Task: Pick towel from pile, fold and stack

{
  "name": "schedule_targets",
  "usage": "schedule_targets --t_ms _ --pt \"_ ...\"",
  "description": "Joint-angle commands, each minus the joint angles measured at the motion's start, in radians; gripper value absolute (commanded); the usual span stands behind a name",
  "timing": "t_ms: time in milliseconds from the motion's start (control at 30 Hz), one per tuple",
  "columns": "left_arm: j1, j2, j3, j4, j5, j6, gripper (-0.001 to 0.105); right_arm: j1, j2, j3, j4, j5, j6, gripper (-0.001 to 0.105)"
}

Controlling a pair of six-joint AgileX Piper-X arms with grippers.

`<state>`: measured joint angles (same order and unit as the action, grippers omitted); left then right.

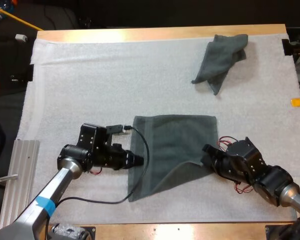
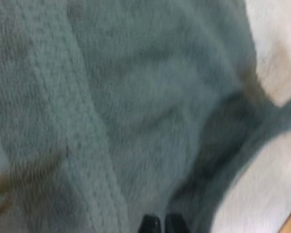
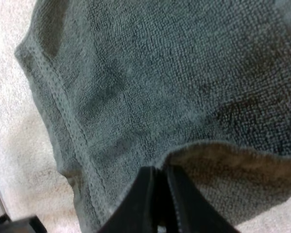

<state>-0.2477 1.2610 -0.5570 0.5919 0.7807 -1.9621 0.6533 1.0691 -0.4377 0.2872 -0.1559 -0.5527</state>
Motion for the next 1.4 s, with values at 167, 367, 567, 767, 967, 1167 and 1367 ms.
schedule_targets --t_ms 167,367,567,767,967,1167,1367 --pt "-0.005 -0.113 0.000 0.303 -0.161 0.226 0.000 -0.002 -0.004 -0.005 0.053 -0.068 -0.096 0.000" --pt "-0.036 -0.255 0.000 0.418 -0.246 0.326 0.000 -0.002 -0.004 -0.005 0.101 -0.068 -0.124 0.000" --pt "-0.253 -0.339 0.000 0.457 -0.461 0.346 0.009 -0.002 -0.004 -0.005 0.099 -0.068 -0.124 0.000" --pt "-0.453 -0.339 0.000 0.446 -0.665 0.308 0.041 -0.002 -0.004 -0.005 0.099 -0.068 -0.124 0.000" --pt "-0.529 -0.326 0.000 0.409 -0.677 0.303 0.041 -0.002 -0.004 -0.005 0.099 -0.072 -0.124 0.000" --pt "-0.529 -0.237 0.000 0.390 -0.681 0.303 0.034 -0.002 -0.004 -0.005 0.099 -0.072 -0.124 0.000" --pt "-0.529 -0.101 0.000 0.366 -0.681 0.303 0.034 -0.002 -0.004 -0.005 0.099 -0.072 -0.124 0.000"
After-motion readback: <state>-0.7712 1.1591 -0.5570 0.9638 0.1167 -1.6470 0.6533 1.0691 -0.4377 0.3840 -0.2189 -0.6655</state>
